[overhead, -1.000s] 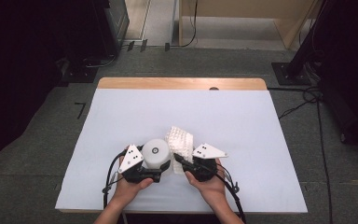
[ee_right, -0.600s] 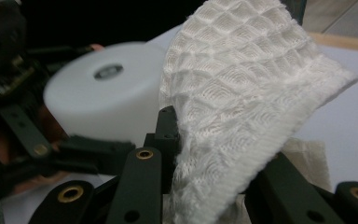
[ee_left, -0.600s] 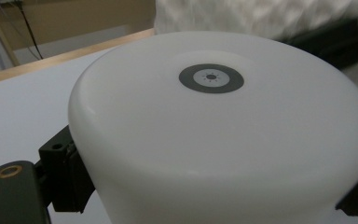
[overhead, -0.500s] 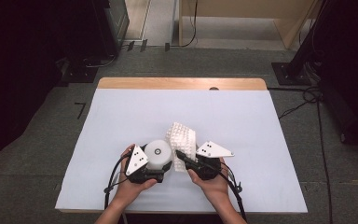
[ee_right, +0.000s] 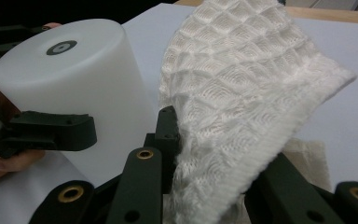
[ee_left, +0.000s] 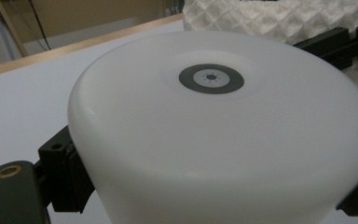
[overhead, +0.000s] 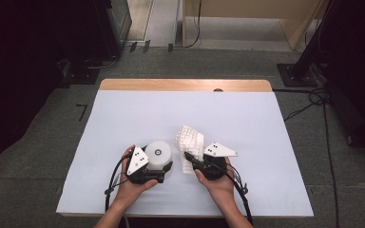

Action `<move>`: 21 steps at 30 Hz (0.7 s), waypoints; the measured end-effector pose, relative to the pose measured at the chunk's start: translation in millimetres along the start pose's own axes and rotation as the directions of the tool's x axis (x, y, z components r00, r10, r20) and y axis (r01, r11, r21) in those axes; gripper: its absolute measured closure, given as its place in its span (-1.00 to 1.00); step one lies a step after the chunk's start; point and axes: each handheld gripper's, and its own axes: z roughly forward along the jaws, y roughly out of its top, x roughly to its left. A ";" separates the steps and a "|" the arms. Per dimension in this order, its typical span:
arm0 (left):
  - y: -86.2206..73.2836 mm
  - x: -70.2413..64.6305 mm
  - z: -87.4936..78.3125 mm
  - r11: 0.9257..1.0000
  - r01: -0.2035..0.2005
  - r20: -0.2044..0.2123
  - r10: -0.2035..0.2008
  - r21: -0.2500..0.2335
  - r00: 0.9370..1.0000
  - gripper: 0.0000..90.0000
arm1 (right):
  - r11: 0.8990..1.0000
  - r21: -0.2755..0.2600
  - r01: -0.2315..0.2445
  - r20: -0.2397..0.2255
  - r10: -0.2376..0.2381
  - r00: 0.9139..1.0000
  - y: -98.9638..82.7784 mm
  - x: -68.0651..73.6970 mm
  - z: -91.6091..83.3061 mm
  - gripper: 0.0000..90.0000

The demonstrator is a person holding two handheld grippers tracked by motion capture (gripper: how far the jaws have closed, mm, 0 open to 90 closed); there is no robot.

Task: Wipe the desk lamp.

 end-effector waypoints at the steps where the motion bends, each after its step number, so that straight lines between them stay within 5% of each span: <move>1: 0.1 0.4 -0.9 1.000 -0.001 -0.008 0.001 -0.005 1.000 -0.82 | 1.000 0.003 -0.003 0.000 0.003 1.000 -0.4 0.2 0.2 0.63; 6: 6.2 -2.4 -7.8 1.000 0.017 -0.028 -0.018 -0.017 0.999 -0.95 | 1.000 0.006 0.003 0.002 -0.003 1.000 -1.5 -0.2 1.9 0.63; 9: 4.8 -10.5 -3.8 0.999 0.044 -0.097 -0.043 0.007 0.994 -0.95 | 1.000 0.006 0.000 0.007 0.000 1.000 -1.6 -2.0 2.1 0.63; 12: 2.6 -21.2 6.7 0.994 0.087 -0.207 -0.073 0.060 0.976 -0.94 | 1.000 0.006 0.000 0.008 0.000 1.000 -2.0 -2.3 2.2 0.63; 14: 2.1 -25.3 8.4 0.992 0.105 -0.230 -0.086 0.072 0.969 -0.89 | 1.000 0.009 -0.001 0.007 0.001 1.000 -2.8 -1.3 2.8 0.63; 18: 3.1 -21.9 4.3 0.995 0.082 -0.184 -0.069 0.060 0.980 -0.81 | 1.000 0.021 0.001 0.004 -0.001 1.000 -4.6 -1.0 4.6 0.63; 21: 7.8 -11.6 -4.9 0.995 0.098 -0.116 -0.098 -0.004 0.988 -0.81 | 1.000 0.029 0.005 -0.004 -0.005 1.000 -6.4 0.2 6.9 0.63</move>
